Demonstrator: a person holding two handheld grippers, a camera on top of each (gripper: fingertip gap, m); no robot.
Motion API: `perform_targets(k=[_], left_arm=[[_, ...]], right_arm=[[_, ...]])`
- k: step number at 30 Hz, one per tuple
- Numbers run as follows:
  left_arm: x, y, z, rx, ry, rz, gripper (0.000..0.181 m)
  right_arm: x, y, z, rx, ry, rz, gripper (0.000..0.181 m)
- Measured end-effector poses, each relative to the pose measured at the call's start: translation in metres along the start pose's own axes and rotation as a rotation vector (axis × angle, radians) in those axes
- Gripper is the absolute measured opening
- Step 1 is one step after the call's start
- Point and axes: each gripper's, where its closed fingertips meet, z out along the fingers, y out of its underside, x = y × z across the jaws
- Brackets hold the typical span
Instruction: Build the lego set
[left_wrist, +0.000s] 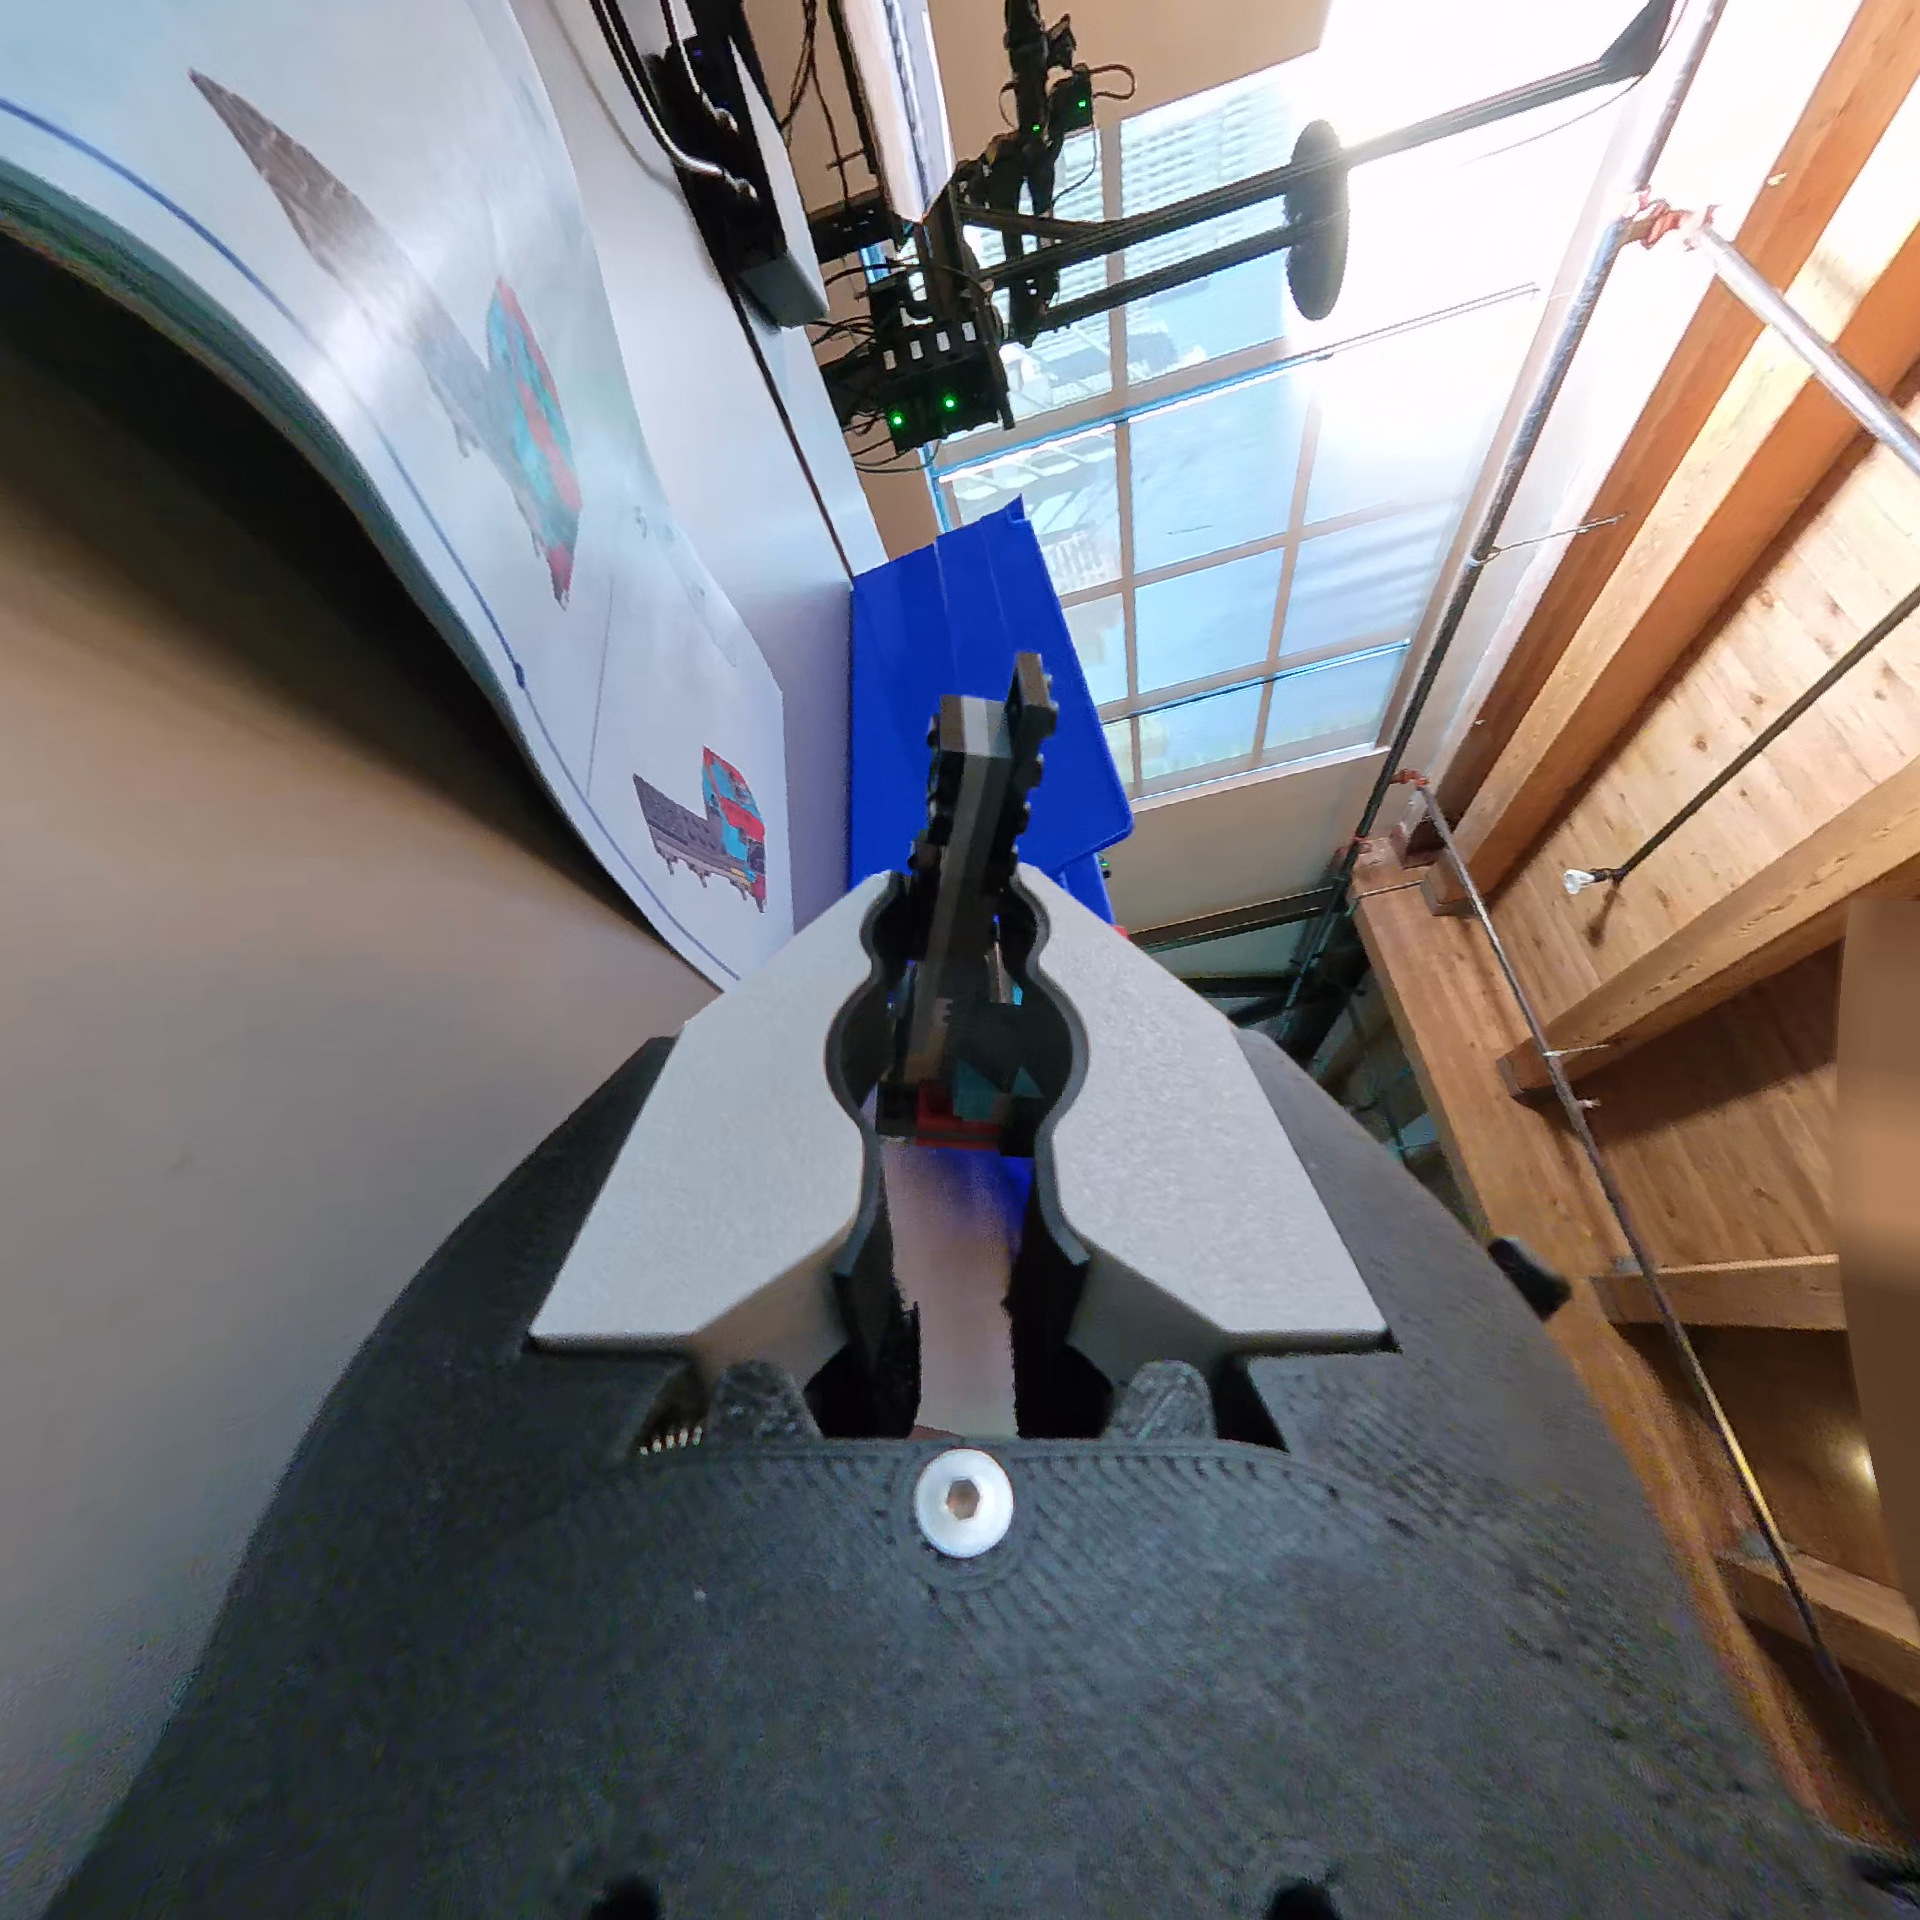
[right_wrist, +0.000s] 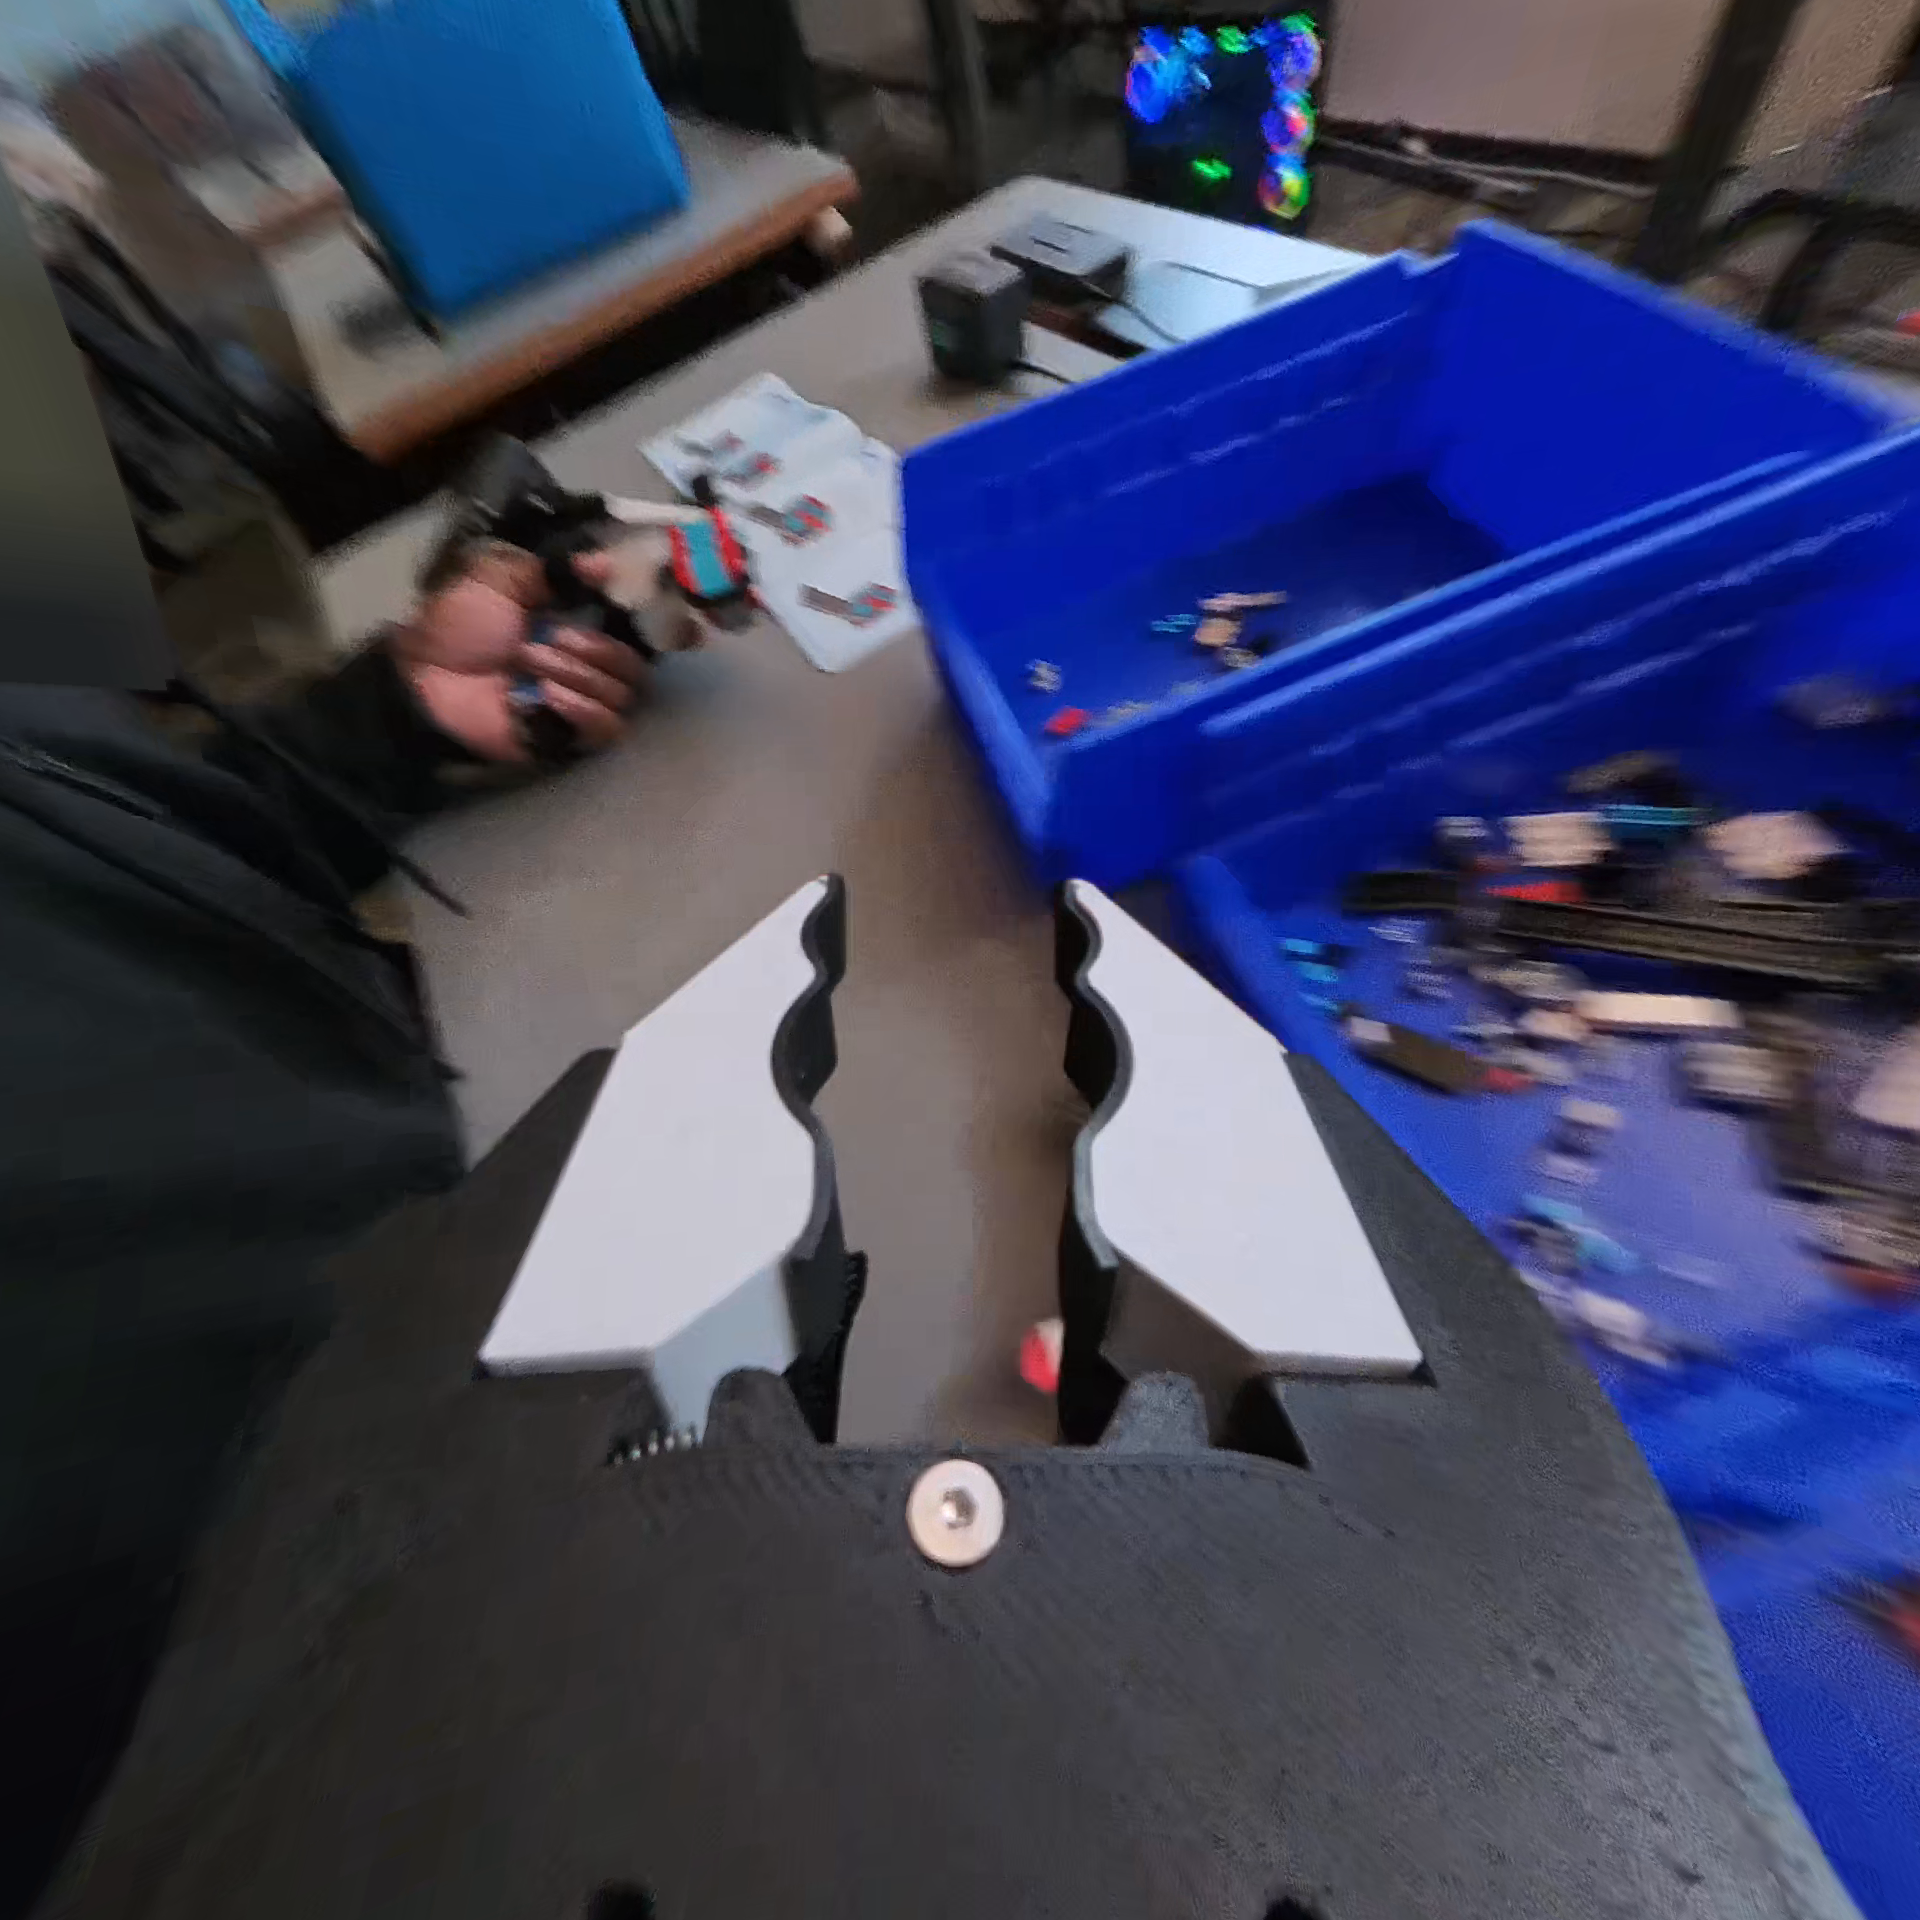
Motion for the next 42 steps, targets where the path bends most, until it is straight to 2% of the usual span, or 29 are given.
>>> perform_targets(k=[2,4,6,11,15,21,26,29,32,36,42], left_arm=[[-0.003,0.0,0.001,0.006,-0.028,0.01,0.017],[-0.006,-0.001,0.002,0.019,-0.057,0.021,0.017],[-0.009,-0.002,0.002,0.033,-0.086,0.033,0.017],[-0.013,-0.004,0.002,0.058,-0.137,0.07,0.017],[-0.012,-0.009,-0.002,0.095,-0.13,0.062,0.017],[-0.01,-0.012,-0.004,0.101,-0.086,0.027,0.017],[-0.006,-0.008,-0.002,0.068,-0.061,0.028,0.017],[-0.004,-0.008,-0.002,0.059,-0.041,0.02,0.017],[-0.003,-0.007,-0.002,0.056,-0.031,0.018,0.017],[-0.002,-0.008,-0.002,0.06,-0.023,0.023,0.017],[-0.001,-0.007,-0.002,0.057,-0.021,0.025,0.017]], right_arm=[[0.032,-0.005,-0.016,-0.108,0.091,-0.123,0.036],[0.058,-0.004,-0.021,-0.235,0.096,-0.249,0.032],[0.071,0.003,-0.017,-0.382,0.019,-0.365,0.025],[0.107,0.052,0.003,-0.871,-0.187,-0.536,0.009],[0.13,0.086,0.004,-1.207,-0.27,-0.549,0.006],[0.146,0.114,0.005,-1.461,-0.329,-0.499,0.002],[0.161,0.13,0.011,-1.548,-0.288,-0.536,0.002],[0.165,0.13,0.017,-1.516,-0.264,-0.532,0.003],[0.165,0.128,0.01,-1.531,-0.256,-0.511,0.002],[0.155,0.13,0.007,-1.513,-0.309,-0.475,0.002],[0.172,0.127,0.025,-1.438,-0.222,-0.542,0.005]])
